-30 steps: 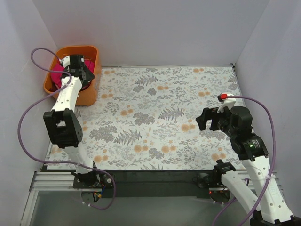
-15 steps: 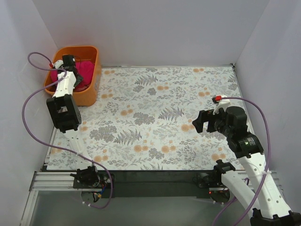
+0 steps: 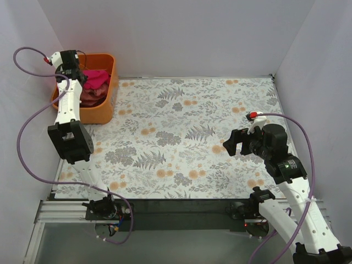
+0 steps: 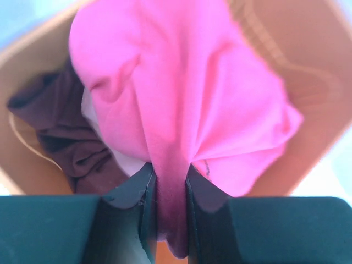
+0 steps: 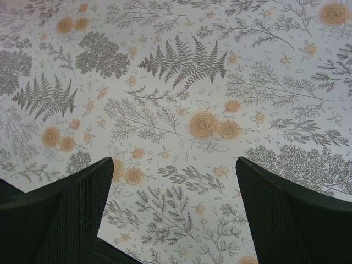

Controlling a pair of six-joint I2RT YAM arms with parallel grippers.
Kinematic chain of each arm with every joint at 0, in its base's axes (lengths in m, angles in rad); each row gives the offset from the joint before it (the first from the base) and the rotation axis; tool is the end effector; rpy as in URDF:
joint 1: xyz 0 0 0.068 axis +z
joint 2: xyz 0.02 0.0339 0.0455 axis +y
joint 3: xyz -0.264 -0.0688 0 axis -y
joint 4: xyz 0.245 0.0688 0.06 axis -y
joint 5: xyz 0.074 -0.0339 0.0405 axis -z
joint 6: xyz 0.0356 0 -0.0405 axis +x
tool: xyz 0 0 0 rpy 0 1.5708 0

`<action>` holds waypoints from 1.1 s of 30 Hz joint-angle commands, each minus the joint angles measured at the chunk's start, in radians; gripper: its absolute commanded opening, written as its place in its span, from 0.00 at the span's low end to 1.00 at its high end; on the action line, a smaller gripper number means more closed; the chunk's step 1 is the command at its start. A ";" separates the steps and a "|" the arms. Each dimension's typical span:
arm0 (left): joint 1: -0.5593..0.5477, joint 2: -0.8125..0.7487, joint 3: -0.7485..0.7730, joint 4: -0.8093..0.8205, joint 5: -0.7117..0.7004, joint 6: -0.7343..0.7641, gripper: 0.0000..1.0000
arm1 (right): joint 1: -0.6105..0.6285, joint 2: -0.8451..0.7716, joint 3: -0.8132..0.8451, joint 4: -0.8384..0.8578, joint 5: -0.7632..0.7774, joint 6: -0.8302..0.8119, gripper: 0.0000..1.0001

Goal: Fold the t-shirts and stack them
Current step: Grab the tshirt from the pile

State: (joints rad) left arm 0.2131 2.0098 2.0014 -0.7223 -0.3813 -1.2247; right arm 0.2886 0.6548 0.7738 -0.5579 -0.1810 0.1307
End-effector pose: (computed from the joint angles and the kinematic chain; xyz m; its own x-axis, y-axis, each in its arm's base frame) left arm 0.4443 0.1097 0.3390 0.2182 -0.8461 -0.4863 -0.7721 0.1551 -0.6163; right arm 0.1376 0.0475 0.3166 -0.4607 -0.0031 -0.8875 -0.3794 0.9047 0.1938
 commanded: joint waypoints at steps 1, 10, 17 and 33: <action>-0.018 -0.129 0.056 0.024 0.028 0.030 0.13 | 0.004 -0.014 -0.004 0.047 -0.031 0.012 0.98; -0.032 -0.191 -0.065 0.086 0.148 0.056 0.19 | 0.004 -0.014 -0.024 0.061 -0.038 0.015 0.98; -0.032 -0.174 -0.256 0.119 0.130 0.047 0.44 | 0.004 -0.030 -0.047 0.058 -0.034 -0.002 0.98; -0.040 -0.186 -0.150 0.089 0.125 0.048 0.23 | 0.004 -0.017 -0.059 0.070 -0.064 -0.009 0.98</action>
State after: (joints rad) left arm 0.1795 1.8870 1.7973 -0.6308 -0.2466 -1.1786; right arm 0.2886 0.6365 0.7212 -0.5247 -0.2237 0.1280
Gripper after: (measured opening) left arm 0.235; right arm 0.984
